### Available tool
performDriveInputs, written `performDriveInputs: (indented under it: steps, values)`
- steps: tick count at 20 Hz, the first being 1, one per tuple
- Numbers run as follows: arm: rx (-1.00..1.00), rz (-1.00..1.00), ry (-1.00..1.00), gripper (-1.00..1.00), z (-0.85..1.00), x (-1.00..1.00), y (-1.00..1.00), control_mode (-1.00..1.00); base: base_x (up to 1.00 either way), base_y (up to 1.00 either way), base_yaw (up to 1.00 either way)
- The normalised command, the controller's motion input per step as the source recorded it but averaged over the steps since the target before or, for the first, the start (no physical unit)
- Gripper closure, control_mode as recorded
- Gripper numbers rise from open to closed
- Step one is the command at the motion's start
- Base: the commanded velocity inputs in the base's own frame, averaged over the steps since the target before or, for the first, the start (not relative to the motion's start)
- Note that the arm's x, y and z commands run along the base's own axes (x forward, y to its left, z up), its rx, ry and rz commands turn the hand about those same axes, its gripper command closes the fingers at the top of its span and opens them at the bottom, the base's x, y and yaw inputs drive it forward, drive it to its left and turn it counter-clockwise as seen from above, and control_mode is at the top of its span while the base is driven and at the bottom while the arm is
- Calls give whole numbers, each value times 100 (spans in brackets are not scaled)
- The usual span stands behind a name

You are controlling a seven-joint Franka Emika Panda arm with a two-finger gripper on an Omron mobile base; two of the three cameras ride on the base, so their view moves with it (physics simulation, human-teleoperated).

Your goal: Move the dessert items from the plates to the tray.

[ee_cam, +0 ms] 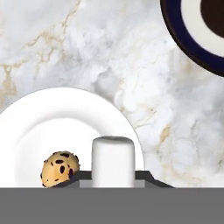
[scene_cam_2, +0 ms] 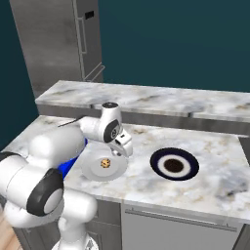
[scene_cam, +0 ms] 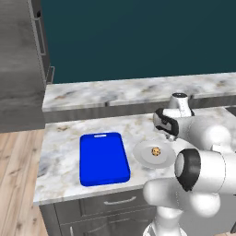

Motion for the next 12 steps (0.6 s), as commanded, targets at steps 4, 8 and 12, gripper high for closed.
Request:
performDriveInputs:
  steps: [4, 8, 12]
  values:
    - [0, 24, 7, 100, 52, -16, 100, -100, 0, 0, 0]
    - [0, 24, 9, 100, 36, -27, 100, -100, 0, 0, 0]
    - [0, 24, 10, 100, 26, -28, 98, -100, 0, 0, 0]
